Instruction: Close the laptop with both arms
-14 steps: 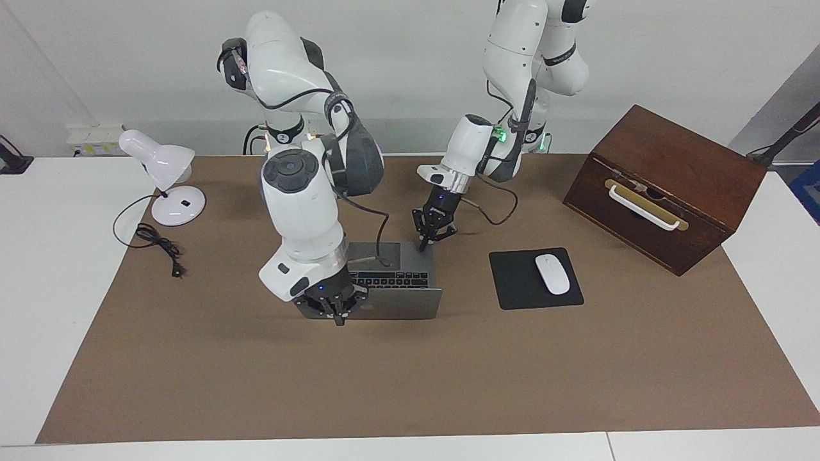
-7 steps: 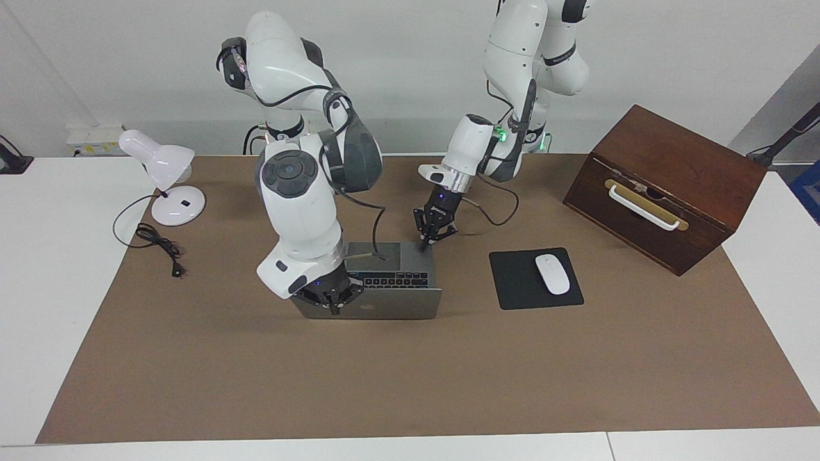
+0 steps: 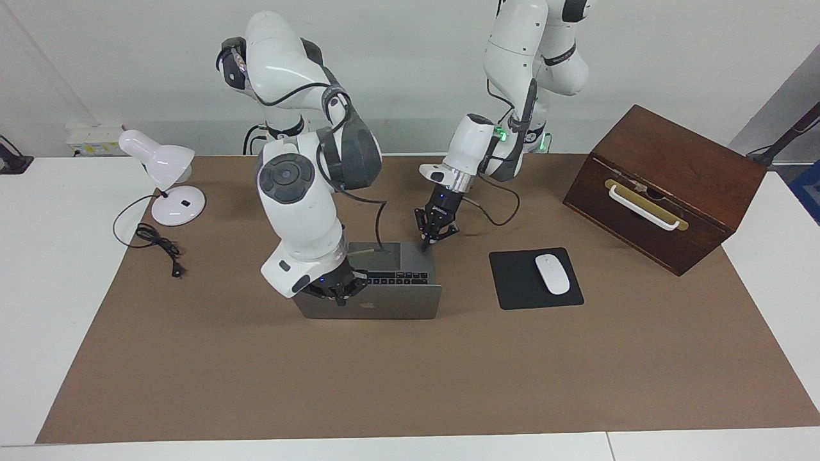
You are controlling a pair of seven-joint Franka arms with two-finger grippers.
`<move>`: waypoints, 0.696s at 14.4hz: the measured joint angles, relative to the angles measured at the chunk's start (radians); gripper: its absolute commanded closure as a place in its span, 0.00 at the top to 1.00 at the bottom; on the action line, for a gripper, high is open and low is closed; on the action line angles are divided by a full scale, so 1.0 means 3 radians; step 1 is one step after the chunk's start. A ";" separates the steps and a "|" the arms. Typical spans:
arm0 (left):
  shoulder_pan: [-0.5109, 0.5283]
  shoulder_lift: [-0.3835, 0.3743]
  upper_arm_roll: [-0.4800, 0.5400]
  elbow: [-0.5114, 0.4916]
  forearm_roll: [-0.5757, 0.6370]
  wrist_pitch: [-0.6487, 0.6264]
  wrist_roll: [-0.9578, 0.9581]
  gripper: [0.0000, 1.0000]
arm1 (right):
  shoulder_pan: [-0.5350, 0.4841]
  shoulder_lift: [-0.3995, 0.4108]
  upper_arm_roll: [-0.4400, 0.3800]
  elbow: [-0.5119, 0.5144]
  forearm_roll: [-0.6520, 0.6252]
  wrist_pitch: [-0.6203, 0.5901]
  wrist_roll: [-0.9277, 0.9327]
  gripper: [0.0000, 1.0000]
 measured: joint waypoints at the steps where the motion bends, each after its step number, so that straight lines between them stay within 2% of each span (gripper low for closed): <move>1: 0.0000 0.0000 0.0000 0.0000 0.0000 0.0001 0.0002 0.00 | 0.0000 0.0000 -0.0012 0.0006 0.0020 -0.0064 0.0000 0.00; 5: 0.0000 0.0000 0.0000 -0.0002 0.0000 0.0002 0.0036 0.00 | 0.0002 0.0000 -0.0048 0.0032 0.0148 -0.0331 0.0001 0.00; 10: 0.0000 0.0000 0.0000 -0.0003 0.0000 0.0003 0.0064 0.00 | -0.0003 -0.0001 -0.0305 0.0046 0.0515 -0.0715 0.0004 0.00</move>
